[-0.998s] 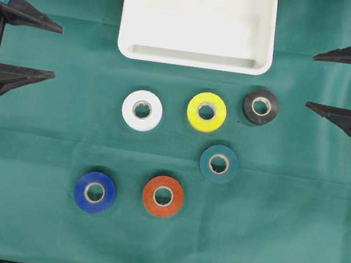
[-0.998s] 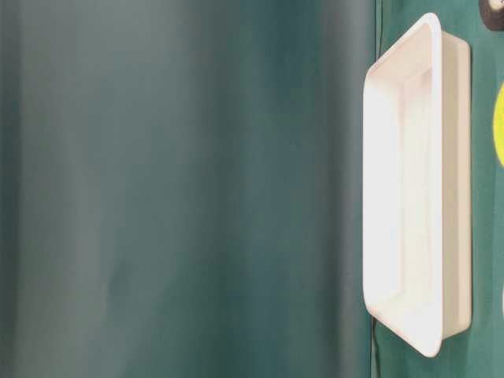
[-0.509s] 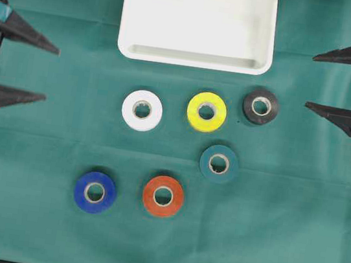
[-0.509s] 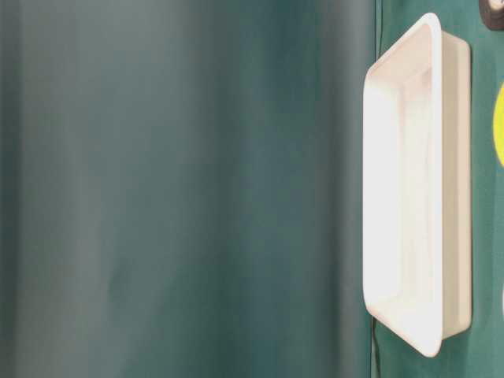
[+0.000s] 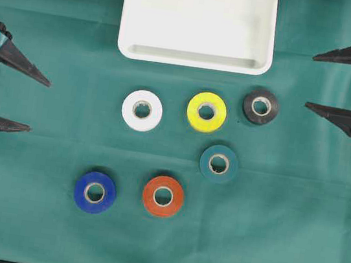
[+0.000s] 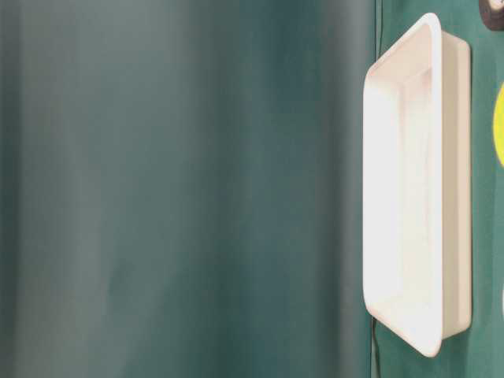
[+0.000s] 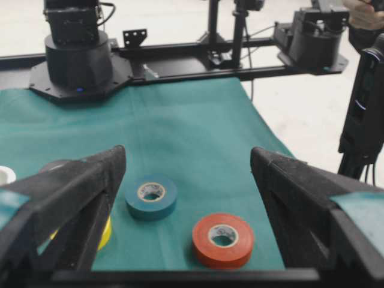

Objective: Pick up the tape from a random location and place it into the white case.

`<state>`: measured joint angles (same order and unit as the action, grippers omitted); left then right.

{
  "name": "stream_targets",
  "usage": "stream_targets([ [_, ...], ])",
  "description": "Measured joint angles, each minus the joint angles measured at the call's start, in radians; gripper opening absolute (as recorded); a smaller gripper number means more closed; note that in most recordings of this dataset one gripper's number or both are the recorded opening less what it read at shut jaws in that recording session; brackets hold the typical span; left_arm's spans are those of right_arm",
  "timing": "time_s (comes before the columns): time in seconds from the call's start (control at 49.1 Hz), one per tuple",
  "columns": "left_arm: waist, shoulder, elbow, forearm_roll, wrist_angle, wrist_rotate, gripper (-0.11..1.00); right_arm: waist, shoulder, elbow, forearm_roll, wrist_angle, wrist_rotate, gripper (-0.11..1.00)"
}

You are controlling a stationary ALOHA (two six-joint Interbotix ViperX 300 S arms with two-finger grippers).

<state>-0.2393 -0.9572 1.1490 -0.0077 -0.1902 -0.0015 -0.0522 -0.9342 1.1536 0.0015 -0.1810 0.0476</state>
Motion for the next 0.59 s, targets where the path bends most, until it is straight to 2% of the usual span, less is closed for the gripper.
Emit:
stream_targets([
  [0.122,0.000,0.014,-0.009,0.000,-0.002,0.000,0.97,0.000,0.000,-0.002,0.000,-0.002,0.000,0.89],
  [0.285,0.000,0.104,-0.054,0.000,-0.006,0.002,0.97,0.000,0.003,-0.008,0.000,0.000,0.000,0.89],
  [0.591,0.000,0.364,-0.238,0.000,-0.011,0.009,0.97,0.000,0.032,-0.023,0.000,0.000,0.000,0.89],
])
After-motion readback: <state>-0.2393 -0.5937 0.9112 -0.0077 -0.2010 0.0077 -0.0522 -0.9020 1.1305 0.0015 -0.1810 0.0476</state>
